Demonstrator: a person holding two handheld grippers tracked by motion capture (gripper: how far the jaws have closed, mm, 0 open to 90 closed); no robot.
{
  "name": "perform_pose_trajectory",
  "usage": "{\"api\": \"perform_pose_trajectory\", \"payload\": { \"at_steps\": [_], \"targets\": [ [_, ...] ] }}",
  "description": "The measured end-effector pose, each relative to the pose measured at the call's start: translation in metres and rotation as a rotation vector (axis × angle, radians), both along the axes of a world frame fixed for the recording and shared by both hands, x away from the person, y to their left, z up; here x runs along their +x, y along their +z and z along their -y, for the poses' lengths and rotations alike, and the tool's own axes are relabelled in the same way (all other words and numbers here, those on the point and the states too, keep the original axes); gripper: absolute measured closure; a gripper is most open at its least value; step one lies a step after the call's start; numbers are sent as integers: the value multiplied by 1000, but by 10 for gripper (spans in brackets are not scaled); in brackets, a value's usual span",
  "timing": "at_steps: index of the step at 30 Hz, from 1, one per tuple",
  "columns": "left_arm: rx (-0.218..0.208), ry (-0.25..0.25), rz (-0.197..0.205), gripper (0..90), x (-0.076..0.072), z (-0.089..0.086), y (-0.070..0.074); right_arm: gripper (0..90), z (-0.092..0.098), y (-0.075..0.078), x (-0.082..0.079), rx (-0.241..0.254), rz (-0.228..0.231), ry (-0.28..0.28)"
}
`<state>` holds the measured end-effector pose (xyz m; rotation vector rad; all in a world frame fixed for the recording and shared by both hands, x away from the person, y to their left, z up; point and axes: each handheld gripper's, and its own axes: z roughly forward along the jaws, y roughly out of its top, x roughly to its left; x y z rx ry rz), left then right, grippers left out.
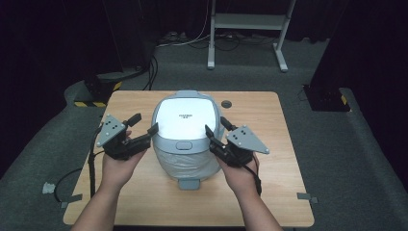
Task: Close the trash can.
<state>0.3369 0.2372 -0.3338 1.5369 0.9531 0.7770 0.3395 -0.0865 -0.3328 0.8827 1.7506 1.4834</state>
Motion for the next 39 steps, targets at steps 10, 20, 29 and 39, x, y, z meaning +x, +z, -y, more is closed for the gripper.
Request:
{"api": "perform_pose_trajectory", "payload": {
  "at_steps": [10, 20, 29, 39],
  "targets": [
    [24, 84, -90, 300, 1, -46, -30, 433, 42, -15, 10, 12, -48, -125],
    [63, 117, -278, 288, 7, -69, -97, 429, 65, -76, 17, -42, -185, -202],
    [172, 100, -501, 261, 6, -72, -162, 426, 76, -138, 20, -133, -343, -233],
    [245, 110, -517, 230, -1, -62, -193, 354, 83, -191, 33, -230, -581, -270]
  ]
}}
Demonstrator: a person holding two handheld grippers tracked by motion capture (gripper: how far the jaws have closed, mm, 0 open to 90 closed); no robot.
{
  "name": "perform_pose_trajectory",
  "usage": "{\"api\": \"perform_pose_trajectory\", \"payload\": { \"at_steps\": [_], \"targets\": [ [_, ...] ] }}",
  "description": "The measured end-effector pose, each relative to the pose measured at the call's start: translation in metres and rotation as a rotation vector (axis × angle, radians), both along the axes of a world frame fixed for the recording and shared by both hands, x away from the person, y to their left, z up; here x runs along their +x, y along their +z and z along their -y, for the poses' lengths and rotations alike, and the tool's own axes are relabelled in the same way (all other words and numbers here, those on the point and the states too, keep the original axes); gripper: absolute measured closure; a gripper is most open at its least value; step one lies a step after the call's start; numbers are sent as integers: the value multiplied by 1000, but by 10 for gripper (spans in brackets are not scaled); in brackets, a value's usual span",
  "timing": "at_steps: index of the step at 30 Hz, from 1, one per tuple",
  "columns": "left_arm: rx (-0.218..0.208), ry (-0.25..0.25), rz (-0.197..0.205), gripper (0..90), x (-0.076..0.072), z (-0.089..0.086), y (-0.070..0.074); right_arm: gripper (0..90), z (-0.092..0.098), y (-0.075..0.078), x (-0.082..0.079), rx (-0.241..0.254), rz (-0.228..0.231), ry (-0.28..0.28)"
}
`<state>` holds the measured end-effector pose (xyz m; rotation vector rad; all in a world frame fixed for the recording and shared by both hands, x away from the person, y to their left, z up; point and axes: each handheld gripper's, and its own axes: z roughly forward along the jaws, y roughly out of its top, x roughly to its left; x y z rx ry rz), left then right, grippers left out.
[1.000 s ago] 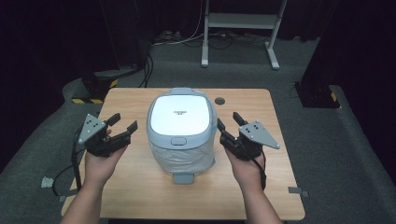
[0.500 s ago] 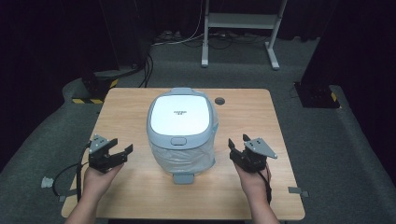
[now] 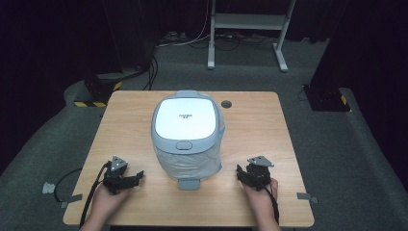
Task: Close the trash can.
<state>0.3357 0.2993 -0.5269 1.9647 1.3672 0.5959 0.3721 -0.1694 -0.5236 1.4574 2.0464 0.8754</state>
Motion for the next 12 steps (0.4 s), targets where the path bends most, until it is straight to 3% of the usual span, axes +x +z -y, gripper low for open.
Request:
{"api": "perform_pose_trajectory", "payload": {
  "at_steps": [4, 12],
  "targets": [
    [-4, -19, 14, 244, -3, 1, -1, 344, -3, 0, 3, -3, 1, 9],
    [-7, -27, 18, 245, -5, 1, -2, 276, -4, -1, 5, -8, -5, -35]
  ]
}}
